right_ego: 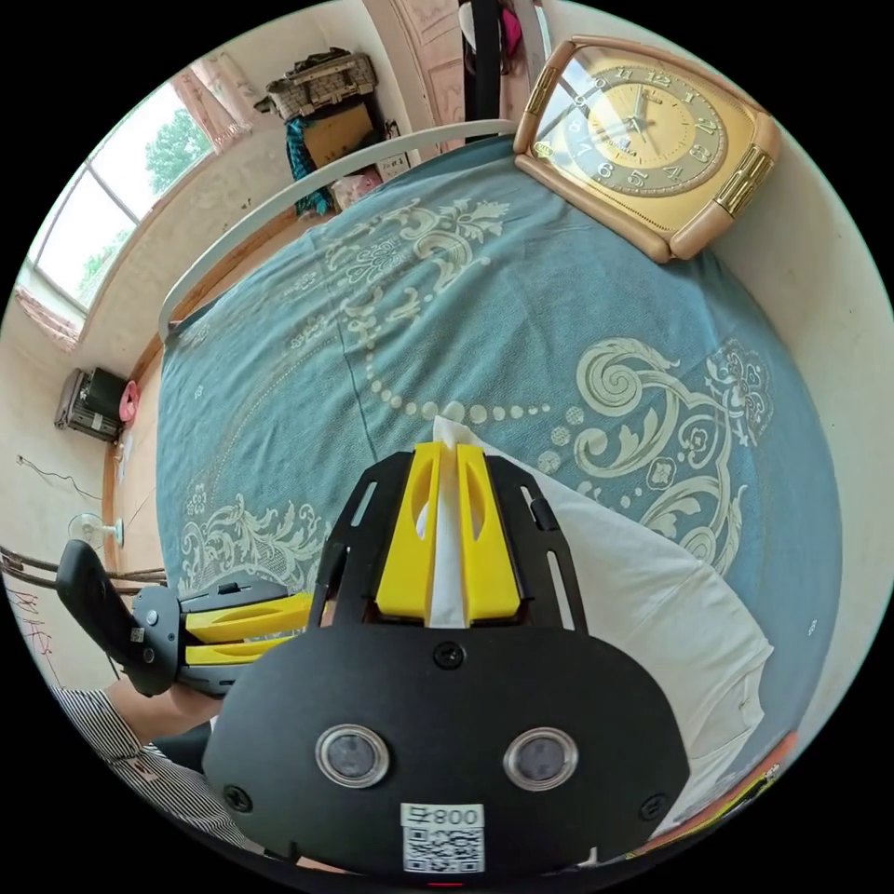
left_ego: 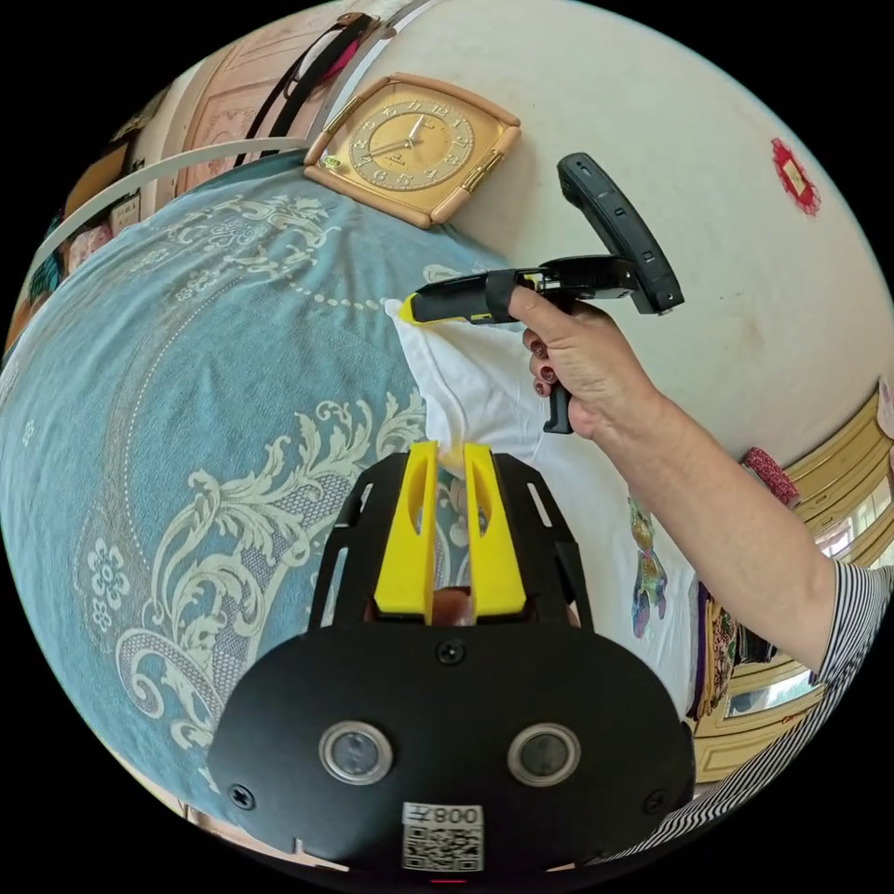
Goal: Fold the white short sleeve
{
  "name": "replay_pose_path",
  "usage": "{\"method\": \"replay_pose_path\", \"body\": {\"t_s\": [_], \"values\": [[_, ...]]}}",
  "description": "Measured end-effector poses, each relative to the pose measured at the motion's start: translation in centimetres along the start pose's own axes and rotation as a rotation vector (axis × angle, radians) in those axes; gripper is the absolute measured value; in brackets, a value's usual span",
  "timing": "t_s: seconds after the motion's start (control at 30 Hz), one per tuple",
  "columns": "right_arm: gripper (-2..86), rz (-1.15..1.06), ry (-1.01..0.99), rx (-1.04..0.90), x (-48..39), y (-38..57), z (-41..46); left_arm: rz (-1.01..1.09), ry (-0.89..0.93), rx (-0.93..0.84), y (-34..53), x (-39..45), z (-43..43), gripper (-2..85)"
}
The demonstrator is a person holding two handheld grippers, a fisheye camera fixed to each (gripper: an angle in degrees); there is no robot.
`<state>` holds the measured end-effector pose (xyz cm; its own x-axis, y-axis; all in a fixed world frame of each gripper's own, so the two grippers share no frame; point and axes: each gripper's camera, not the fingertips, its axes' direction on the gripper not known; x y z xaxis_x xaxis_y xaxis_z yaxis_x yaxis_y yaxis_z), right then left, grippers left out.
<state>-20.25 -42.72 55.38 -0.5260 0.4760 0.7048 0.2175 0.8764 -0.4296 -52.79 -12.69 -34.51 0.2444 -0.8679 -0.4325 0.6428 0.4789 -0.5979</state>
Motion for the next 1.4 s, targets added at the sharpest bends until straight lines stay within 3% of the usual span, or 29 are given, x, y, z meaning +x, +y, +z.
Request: {"method": "replay_pose_path", "body": {"t_s": [0.3, 0.47, 0.57, 0.73, 0.9, 1.07, 1.23, 1.4], "values": [[3.6, 0.02, 0.014, 0.217, 0.9, 5.2, -6.2, 0.065, 0.022, 0.06, 1.2, 2.6, -1.5, 3.1], [1.2, 0.008, -0.058, 0.17, 0.5, 12.6, -6.4, 0.122, -0.138, -0.106, 1.1, 4.1, 2.6, 1.0], [0.5, 0.008, -0.088, 0.055, -0.7, 15.9, -5.1, 0.129, -0.172, -0.065, 1.1, 4.9, 2.3, 0.5], [0.3, 0.065, 0.004, 0.056, -1.9, 20.3, -5.1, 0.164, -0.135, -0.15, 1.1, 5.8, 5.6, 0.3], [0.1, 0.116, -0.034, 0.053, -1.1, 21.3, -7.8, 0.176, -0.157, -0.105, 1.8, 8.2, 5.7, 0.2], [0.1, 0.189, -0.078, 0.233, 0.4, 26.1, -14.3, 0.242, -0.121, -0.114, 3.4, 12.0, 8.6, 0.3], [0.2, 0.277, -0.15, 0.022, 2.8, 31.0, -14.5, 0.209, -0.166, -0.214, 4.2, 14.0, 12.9, 0.4], [0.3, 0.353, -0.126, 0.172, 4.9, 39.0, -21.9, 0.29, -0.004, -0.156, 6.3, 18.7, 13.9, 1.6]]}}
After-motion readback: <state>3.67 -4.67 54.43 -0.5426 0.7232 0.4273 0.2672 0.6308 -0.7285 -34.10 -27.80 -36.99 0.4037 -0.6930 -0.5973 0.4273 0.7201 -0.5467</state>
